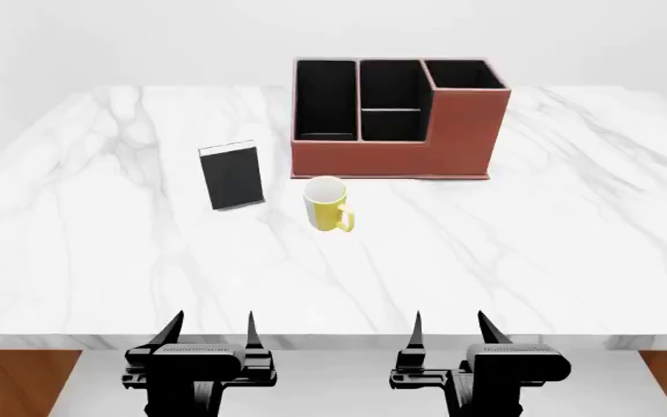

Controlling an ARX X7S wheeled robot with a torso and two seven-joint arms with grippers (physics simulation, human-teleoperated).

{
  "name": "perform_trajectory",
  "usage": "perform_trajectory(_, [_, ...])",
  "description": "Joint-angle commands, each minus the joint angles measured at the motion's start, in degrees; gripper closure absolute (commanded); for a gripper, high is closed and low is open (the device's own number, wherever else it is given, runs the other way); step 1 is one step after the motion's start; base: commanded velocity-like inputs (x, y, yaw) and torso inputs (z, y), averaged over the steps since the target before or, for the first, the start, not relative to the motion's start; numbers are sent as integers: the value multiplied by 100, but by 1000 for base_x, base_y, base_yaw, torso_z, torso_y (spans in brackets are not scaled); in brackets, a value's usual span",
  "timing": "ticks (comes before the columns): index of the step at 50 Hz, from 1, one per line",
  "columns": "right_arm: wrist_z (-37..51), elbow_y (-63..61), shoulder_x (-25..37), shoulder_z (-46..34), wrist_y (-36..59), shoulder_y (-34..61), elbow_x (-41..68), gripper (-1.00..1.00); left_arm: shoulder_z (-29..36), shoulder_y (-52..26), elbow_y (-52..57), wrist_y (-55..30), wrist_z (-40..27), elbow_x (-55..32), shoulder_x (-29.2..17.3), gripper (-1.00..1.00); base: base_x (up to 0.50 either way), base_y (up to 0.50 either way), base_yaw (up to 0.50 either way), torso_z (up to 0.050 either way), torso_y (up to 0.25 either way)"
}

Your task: Pick up the yellow and white mug and place it to the right of the caddy.

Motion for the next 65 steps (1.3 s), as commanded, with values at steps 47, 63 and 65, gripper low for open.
perform_trajectory(47, [404,-3088,864,-394,3912,1188,425,-100,632,-460,3415,-3216,-789,29,-813,-100,0,0,0,0,0])
perform_trajectory(63, [418,-3134,923,-374,3908,1175,556,-100,752,-518,3516,-3325,-855,7,-880,-100,0,-2,0,0,0])
perform_trajectory(65, [423,-3131,927,-369,3901,1168,572,-100,758,-516,3520,-3326,-865,1,-886,-100,0,-94,0,0,0])
